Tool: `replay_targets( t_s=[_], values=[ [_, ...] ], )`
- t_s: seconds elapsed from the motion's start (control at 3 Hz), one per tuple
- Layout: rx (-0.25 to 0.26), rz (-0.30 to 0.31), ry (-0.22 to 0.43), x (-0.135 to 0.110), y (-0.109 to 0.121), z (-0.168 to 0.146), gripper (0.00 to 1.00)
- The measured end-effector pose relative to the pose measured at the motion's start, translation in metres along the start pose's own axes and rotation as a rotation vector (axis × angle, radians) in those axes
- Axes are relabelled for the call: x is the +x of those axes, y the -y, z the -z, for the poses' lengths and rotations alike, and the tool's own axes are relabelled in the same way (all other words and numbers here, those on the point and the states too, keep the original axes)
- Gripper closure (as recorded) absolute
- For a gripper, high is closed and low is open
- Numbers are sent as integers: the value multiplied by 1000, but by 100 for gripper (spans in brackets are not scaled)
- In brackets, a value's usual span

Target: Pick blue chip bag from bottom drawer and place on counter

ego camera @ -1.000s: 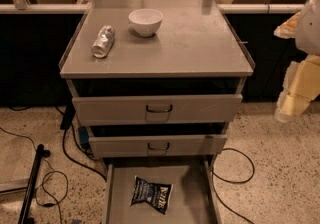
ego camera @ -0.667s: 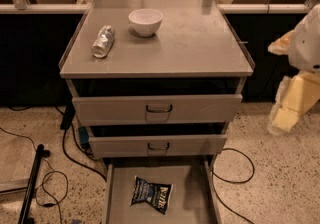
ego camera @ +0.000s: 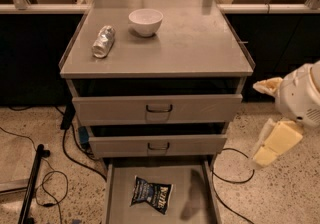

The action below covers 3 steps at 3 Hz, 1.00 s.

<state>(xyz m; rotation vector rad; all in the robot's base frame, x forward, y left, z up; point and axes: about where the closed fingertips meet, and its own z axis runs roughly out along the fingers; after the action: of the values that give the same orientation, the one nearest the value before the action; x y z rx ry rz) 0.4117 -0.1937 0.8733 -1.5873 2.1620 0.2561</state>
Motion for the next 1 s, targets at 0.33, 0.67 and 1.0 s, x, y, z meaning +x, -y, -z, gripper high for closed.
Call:
replay_targets(
  t_s=[0.33,0.67,1.0],
  values=[
    [-18,72,83,15,-15,-53,0],
    [-40,134,45,32,-14,-102,0],
    [-45,128,33,29,-23,-113,0]
  ],
)
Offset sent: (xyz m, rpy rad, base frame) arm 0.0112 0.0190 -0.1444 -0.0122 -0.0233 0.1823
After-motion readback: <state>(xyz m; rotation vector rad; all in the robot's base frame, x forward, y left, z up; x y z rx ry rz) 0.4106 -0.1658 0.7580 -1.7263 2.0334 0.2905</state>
